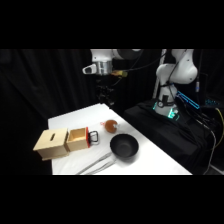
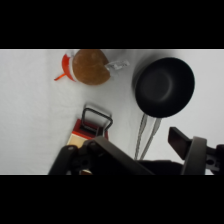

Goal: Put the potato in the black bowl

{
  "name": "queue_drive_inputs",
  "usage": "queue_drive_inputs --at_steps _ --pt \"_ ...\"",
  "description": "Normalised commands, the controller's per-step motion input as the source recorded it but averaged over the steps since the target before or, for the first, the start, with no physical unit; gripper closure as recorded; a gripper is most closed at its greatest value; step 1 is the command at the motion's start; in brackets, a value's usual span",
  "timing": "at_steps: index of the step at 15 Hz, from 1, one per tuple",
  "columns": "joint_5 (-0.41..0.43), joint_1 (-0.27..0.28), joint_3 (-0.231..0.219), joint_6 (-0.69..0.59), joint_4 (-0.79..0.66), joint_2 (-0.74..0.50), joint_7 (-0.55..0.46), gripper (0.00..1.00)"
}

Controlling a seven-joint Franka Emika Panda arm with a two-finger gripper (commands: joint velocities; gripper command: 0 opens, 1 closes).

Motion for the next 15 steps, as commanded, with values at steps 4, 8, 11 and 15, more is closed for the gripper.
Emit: queue_drive_inputs --at_steps 4,8,11,15 --pt "-0.052 -0.029 0.001 0.12 -0.01 0.02 0.14 0.00" --pt "-0.180 -0.080 -0.025 0.33 -0.08 0.03 0.38 0.00" --pt "-0.320 -0.102 -0.049 0.31 -0.15 -0.01 0.44 0.00" --pt "-0.360 -0.117 -0.077 0.21 -0.18 -0.01 0.44 0.00"
